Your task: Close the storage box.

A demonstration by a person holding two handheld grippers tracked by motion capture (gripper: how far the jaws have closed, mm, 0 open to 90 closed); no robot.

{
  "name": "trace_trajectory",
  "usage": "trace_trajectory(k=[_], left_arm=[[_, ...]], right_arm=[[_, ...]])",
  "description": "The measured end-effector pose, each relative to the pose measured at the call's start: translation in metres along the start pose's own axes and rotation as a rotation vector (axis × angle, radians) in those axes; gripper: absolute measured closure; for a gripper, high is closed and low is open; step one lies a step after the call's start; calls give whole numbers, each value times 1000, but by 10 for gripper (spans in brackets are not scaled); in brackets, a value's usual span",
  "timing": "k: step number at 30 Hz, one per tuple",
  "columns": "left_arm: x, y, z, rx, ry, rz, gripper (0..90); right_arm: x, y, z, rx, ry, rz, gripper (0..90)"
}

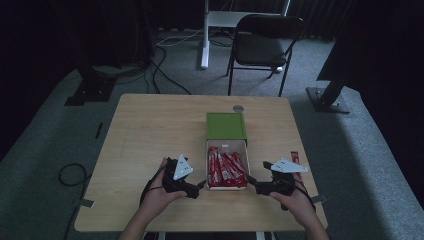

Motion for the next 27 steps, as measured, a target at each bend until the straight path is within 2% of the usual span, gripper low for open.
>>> trace_trajectory(k=[8,11,15,18,27], left_arm=[[-6,-7,3,-15,6,-12,18],[-7,-9,3,-3,23,-12,18],[-8,-11,3,2,16,-6,18],[-9,-12,3,9,19,-6,18],[-10,-16,7,18,45,-7,17]], right_arm=[[1,-3,-4,0,-11,-3,134],[1,-3,-7,4,-14,-1,133],[1,-5,-7,4,-3,3,134],[1,-7,-7,-2,-13,7,127],[0,-9,-9,-8,-9,11,117]])
Point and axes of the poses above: each handheld gripper's, and its own axes: y roughly backward along the jaws, x roughly out of its underside, z roughly to its left, the point moved 7 cm from there along -y, roughly forward along the jaws
